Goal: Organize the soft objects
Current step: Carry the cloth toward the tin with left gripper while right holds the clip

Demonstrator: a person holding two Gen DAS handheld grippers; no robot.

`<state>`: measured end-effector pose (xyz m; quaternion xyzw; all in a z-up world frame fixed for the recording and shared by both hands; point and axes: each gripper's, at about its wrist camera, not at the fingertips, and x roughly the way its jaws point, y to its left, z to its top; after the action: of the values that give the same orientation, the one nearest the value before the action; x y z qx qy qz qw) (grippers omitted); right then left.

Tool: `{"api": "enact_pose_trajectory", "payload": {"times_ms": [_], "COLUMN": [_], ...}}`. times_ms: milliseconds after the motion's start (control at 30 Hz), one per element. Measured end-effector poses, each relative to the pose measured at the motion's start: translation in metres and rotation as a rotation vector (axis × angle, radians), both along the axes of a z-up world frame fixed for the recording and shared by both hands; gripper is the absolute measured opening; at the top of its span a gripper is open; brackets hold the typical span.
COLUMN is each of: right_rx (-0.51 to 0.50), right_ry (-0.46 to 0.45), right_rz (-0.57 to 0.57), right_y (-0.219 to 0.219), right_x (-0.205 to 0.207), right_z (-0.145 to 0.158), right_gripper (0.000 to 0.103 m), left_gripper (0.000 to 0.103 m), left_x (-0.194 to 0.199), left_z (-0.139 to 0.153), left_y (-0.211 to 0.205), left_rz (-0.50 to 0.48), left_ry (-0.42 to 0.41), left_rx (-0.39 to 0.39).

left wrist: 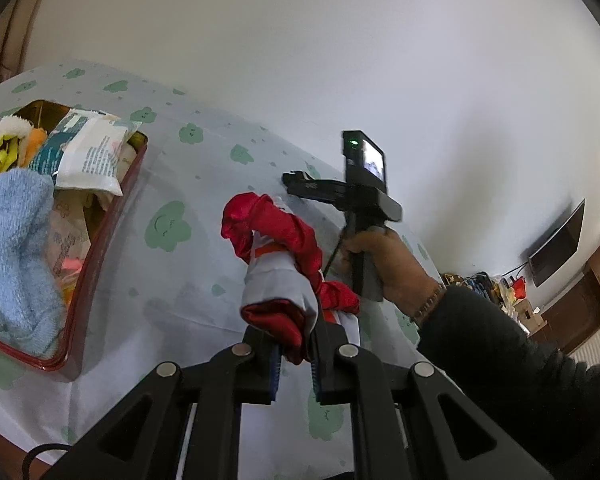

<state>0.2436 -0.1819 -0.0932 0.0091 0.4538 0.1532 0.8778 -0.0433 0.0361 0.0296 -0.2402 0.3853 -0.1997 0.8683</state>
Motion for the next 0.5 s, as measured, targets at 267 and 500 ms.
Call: {"api": "enact_pose_trajectory", "payload": {"times_ms": [267,500], "right_rx": [0.140,0.165], "right_ry": [-0.024,-0.020], "right_rz": [0.029,-0.013], "right_y": [-0.026,-0.040], "right_x": [-0.132,-0.208], "right_z": [0.008,-0.002], "right_gripper": [0.014,0.014], "left_gripper": [0.010,0.010], "left_x": [-0.013,-0.038], "left_z": [0.018,0.035], "left_y": [0.002,0.027], "left_rz": [0.036,0.109], "left_ry": [-0.039,-0.059], "left_rx": [-0.012,-0.002]}}
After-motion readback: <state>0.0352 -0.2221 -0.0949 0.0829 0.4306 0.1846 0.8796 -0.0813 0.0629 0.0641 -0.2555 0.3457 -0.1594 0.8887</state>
